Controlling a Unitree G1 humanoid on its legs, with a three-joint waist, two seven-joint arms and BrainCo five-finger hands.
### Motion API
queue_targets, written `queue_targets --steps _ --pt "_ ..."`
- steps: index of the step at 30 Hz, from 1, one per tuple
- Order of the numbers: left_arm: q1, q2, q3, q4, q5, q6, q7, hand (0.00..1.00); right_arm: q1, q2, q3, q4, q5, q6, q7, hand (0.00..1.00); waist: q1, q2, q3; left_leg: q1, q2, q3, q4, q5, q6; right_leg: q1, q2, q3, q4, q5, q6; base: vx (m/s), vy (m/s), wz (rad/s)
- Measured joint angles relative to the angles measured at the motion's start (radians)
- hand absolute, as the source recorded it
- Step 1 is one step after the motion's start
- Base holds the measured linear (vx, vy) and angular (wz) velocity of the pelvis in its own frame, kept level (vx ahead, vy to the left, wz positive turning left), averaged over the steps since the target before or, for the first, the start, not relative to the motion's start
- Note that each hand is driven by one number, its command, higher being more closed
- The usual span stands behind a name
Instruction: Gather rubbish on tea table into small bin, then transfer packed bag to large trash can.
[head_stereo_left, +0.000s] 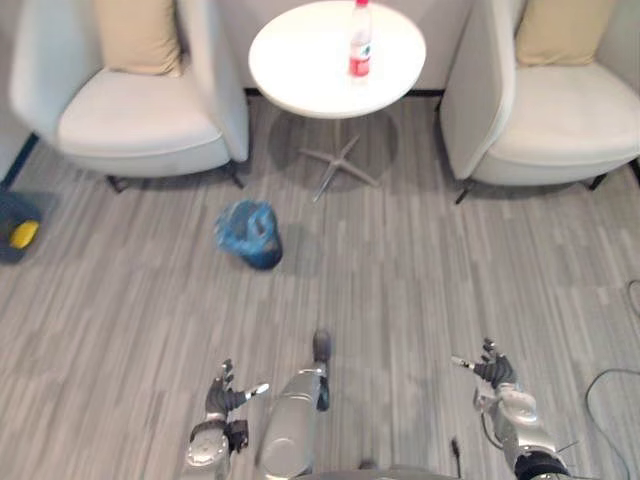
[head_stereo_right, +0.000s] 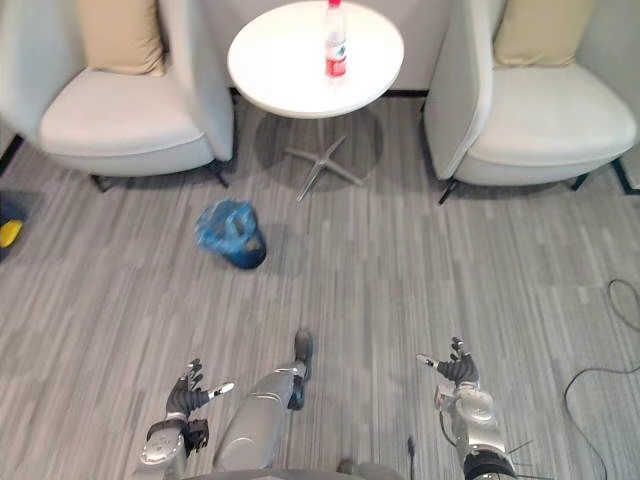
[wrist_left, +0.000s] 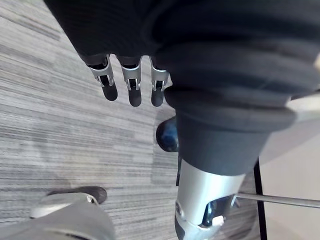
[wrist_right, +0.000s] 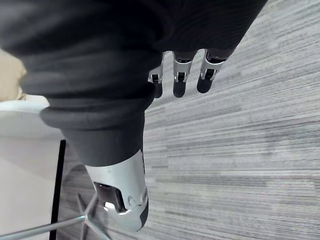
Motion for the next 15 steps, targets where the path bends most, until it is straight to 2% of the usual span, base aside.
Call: queue_targets --steps 1,2,4,6,7,8,9,10,11,12,13,14,15 --pt "-0.008 0.003 -0.004 -0.001 0.0 0.007 0.001 0.0 0.008 0.006 0.002 0.003 0.001 0.006 0.0 0.0 -0.006 0.004 0.002 0.09 -0.008 -0.003 -0.015 -0.04 0.009 -0.056 -0.032 -0.024 0.13 -0.013 -0.046 0.73 0.107 0.13" --pt "-0.01 0.006 -0.003 -0.007 0.0 0.007 0.003 0.0 0.019 0.014 0.006 -0.004 0.001 0.004 0.001 0.0 -0.005 0.017 0.005 0.19 -0.007 -0.012 -0.056 -0.07 0.01 -0.101 -0.05 -0.068 0.154 -0.03 -0.113 0.71 0.099 0.04" --pt "-0.021 0.01 -0.002 -0.019 -0.006 0.004 0.003 0.0 0.016 0.013 0.011 -0.009 0.0 0.0 0.003 0.0 -0.012 0.043 0.006 0.312 0.005 -0.038 -0.117 -0.098 0.003 -0.177 -0.057 -0.133 0.061 -0.062 -0.166 0.69 0.049 0.23" --pt "-0.048 0.012 0.01 -0.018 -0.019 0.005 0.002 0.0 0.013 0.007 0.011 -0.007 0.0 0.0 0.006 0.0 -0.032 0.059 0.011 0.396 0.015 -0.081 -0.175 -0.1 0.001 -0.246 -0.032 -0.156 -0.169 -0.065 -0.176 0.7 -0.054 0.7" --pt "-0.056 0.012 0.013 -0.018 -0.028 0.004 0.003 0.0 0.011 -0.001 0.011 -0.007 0.0 0.0 0.01 0.0 -0.046 0.067 0.01 0.425 0.023 -0.119 -0.192 -0.103 -0.006 -0.271 -0.014 -0.145 -0.392 -0.027 -0.162 0.35 -0.066 0.83" --pt "-0.057 0.013 0.014 -0.019 -0.031 0.002 0.003 0.0 0.013 -0.004 0.01 -0.006 0.0 0.0 0.011 0.0 -0.057 0.067 0.01 0.439 0.027 -0.129 -0.196 -0.109 -0.018 -0.272 -0.009 -0.128 -0.504 0.013 -0.158 0.58 -0.149 1.13" --pt "-0.056 0.018 0.014 -0.014 -0.032 0.001 0.004 0.0 0.027 -0.008 0.001 -0.006 0.0 0.002 0.011 0.0 -0.061 0.064 0.009 0.474 0.032 -0.147 -0.199 -0.143 -0.071 -0.273 -0.005 -0.082 -0.691 0.129 -0.146 0.6 -0.199 1.1" --pt "-0.047 0.019 0.019 -0.005 -0.032 0.0 0.006 0.0 0.047 -0.008 0.001 -0.005 0.0 0.007 0.009 0.0 -0.059 0.061 0.004 0.505 0.046 -0.166 -0.191 -0.184 -0.104 -0.263 0.003 -0.046 -0.71 0.279 -0.135 0.72 -0.263 1.03" --pt "-0.042 0.016 0.027 0.004 -0.032 -0.001 0.008 0.0 0.054 -0.008 0.002 -0.004 0.0 0.01 0.009 0.0 -0.059 0.063 -0.006 0.511 0.06 -0.18 -0.173 -0.198 -0.123 -0.266 0.014 -0.035 -0.688 0.335 -0.159 0.65 -0.271 0.71" --pt "-0.027 0.003 0.042 0.011 -0.032 -0.003 0.019 0.0 0.053 -0.005 0.004 -0.007 0.0 0.017 0.01 0.0 -0.053 0.08 -0.017 0.486 0.094 -0.2 -0.093 -0.2 -0.133 -0.27 0.033 -0.056 -0.636 0.295 -0.202 0.62 -0.288 0.43" --pt "-0.018 -0.007 0.056 0.012 -0.033 -0.002 0.023 0.0 0.039 0.001 0.008 -0.024 0.001 0.017 0.011 0.0 -0.052 0.086 -0.015 0.419 0.11 -0.193 0.068 -0.177 -0.167 -0.258 0.045 -0.081 -0.601 0.246 -0.223 0.61 -0.281 0.35" --pt "-0.014 -0.02 0.068 0.011 -0.033 -0.002 0.023 0.0 0.04 0.002 0.014 -0.044 0.002 0.017 0.011 0.0 -0.052 0.093 -0.01 0.374 0.12 -0.188 0.181 -0.146 -0.176 -0.238 0.052 -0.094 -0.594 0.226 -0.235 0.54 -0.276 0.29" --pt "-0.004 -0.048 0.084 0.008 -0.037 -0.001 0.024 0.0 0.049 0.002 0.036 -0.081 0.004 0.016 0.009 0.0 -0.044 0.102 0.001 0.276 0.167 -0.168 0.427 -0.051 -0.166 -0.169 0.07 -0.103 -0.598 0.191 -0.256 0.5 -0.226 0.11"
